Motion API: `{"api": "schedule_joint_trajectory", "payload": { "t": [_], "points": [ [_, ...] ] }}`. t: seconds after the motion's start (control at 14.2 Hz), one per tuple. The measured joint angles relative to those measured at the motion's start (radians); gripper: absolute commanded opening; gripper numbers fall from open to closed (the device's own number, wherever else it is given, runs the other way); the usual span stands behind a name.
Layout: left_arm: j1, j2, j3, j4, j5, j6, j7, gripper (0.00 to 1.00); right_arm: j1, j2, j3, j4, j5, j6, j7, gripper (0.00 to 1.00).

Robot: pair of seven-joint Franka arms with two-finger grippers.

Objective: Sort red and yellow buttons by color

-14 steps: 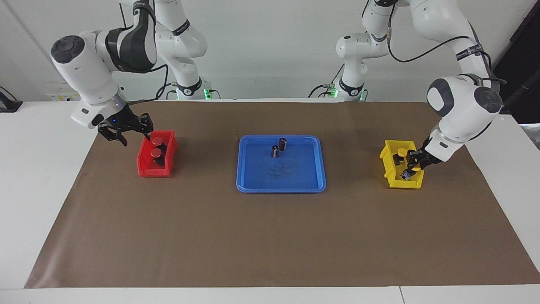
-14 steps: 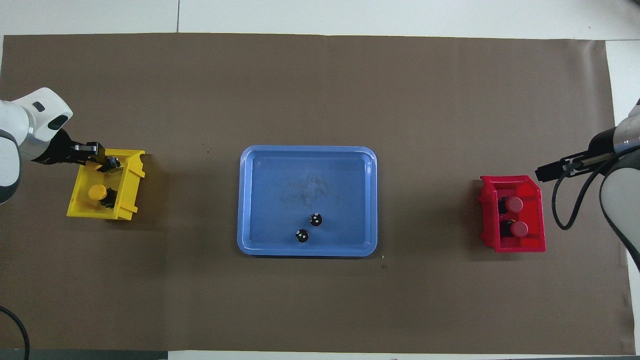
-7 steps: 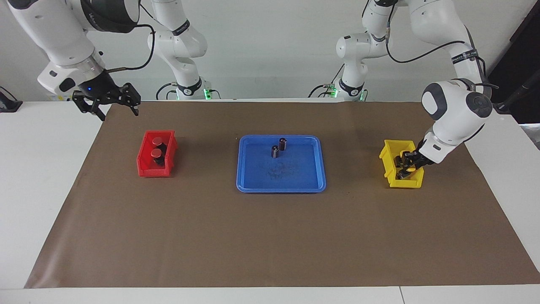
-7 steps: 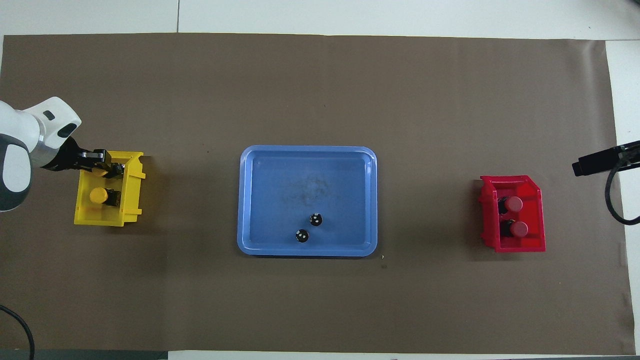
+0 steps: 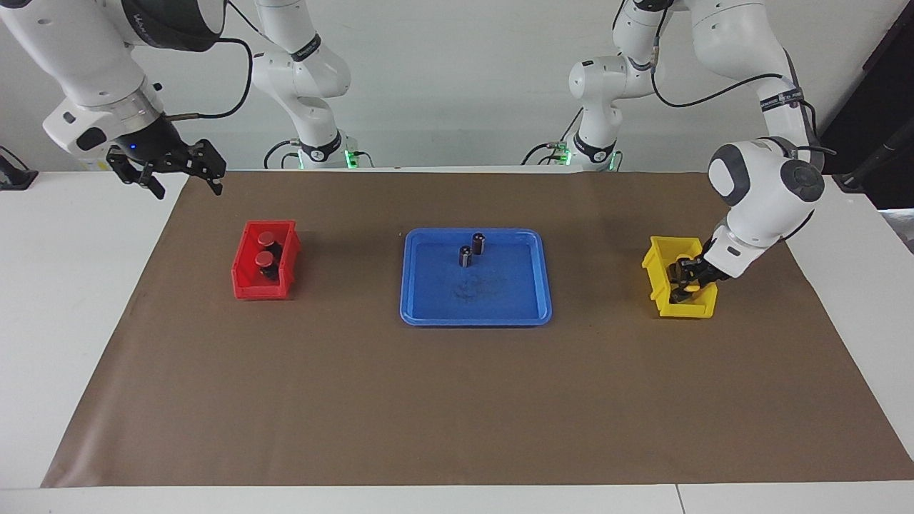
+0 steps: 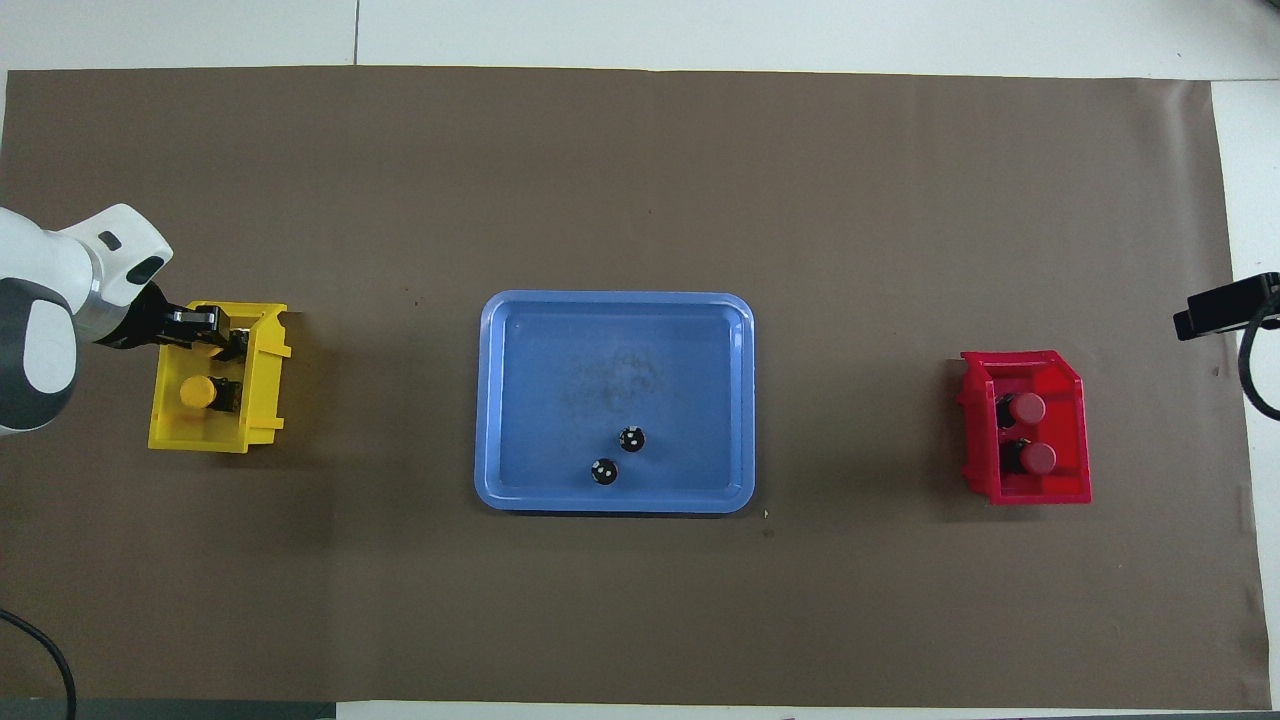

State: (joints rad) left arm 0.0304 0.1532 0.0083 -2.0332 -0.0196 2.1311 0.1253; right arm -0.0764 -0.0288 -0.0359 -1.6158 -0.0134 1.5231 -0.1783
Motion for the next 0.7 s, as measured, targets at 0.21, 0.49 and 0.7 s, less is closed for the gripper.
{"api": "schedule_joint_trajectory", "payload": {
  "t": [0.21,0.49,0.7],
  "points": [
    [0.000,0.000,0.000,0.000,0.000,0.002,0.001,0.56,0.023,0.000,-0.020,0.001,-0.003,0.003,0.005,1.00],
    [0.000,-0.001,0.000,0.008,0.000,0.003,0.001,0.67,0.023,0.000,-0.026,-0.001,-0.004,0.003,0.005,1.00],
    [0.000,-0.003,0.000,0.036,0.000,-0.011,0.001,0.75,0.026,0.000,-0.026,-0.003,-0.004,0.003,0.005,1.00]
  ]
}}
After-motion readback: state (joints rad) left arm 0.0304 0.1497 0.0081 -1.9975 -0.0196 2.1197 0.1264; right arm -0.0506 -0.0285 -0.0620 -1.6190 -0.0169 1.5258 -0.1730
